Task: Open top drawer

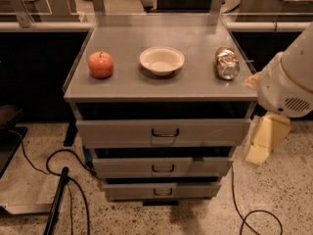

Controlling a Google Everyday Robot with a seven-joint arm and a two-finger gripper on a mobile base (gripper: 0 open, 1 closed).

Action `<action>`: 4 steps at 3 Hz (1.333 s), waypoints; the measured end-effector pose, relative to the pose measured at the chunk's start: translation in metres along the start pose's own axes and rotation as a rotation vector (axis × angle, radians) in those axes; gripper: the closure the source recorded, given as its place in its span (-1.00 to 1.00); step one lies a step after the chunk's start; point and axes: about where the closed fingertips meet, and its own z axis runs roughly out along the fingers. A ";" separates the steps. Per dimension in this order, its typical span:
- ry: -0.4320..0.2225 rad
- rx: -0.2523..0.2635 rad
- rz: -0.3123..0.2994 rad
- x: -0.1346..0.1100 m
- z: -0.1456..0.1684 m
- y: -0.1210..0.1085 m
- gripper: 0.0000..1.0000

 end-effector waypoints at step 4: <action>-0.032 -0.093 -0.032 -0.020 0.115 0.013 -1.00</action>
Offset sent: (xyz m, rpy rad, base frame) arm 0.0210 0.0463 -0.1220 0.0086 0.0605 0.0629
